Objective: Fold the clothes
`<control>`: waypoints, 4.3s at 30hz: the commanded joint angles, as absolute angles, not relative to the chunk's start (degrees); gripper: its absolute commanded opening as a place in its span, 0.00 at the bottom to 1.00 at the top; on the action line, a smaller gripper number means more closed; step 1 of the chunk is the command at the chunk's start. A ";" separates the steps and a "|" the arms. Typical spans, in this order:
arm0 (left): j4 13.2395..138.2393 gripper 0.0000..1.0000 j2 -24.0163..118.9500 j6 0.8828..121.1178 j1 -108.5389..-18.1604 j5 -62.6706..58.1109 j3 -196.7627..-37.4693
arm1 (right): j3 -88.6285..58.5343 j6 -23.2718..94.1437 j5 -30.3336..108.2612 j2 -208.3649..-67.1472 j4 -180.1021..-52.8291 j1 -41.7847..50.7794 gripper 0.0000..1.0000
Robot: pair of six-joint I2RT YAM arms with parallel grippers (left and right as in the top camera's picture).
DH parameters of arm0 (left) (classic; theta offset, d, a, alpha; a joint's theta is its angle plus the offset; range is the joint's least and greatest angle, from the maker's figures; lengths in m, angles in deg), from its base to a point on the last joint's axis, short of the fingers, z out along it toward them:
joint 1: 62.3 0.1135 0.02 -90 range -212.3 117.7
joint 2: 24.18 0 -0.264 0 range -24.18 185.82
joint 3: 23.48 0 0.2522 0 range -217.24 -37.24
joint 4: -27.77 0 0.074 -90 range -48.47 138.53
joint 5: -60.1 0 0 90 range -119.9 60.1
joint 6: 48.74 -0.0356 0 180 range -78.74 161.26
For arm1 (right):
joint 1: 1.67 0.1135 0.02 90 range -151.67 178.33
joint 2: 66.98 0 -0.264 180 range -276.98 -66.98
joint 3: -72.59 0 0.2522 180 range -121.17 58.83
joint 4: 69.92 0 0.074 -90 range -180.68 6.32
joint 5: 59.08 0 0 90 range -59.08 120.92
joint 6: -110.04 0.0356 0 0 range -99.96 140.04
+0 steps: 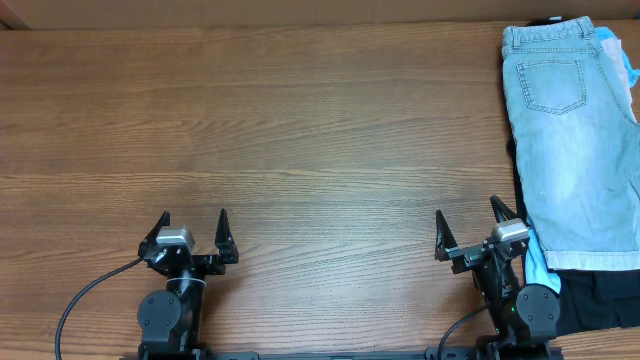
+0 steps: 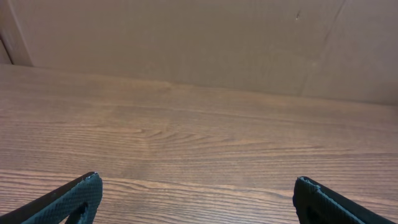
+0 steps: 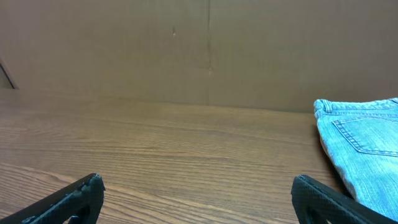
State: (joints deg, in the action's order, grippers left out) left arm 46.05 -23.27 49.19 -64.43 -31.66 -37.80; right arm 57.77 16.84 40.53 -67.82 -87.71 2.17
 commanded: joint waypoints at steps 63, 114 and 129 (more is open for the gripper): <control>76.19 1.00 53.73 45.01 -82.22 -19.00 -124.57 | -31.01 21.58 30.28 -142.75 -147.14 -1.41 1.00; 76.10 1.00 72.09 54.10 -82.16 -33.49 -124.35 | -32.26 29.27 -2.58 -186.75 -137.42 -9.20 0.52; 76.08 1.00 72.15 54.13 -82.16 -33.47 -124.29 | -28.65 29.29 0.55 -186.75 -134.90 -9.68 0.21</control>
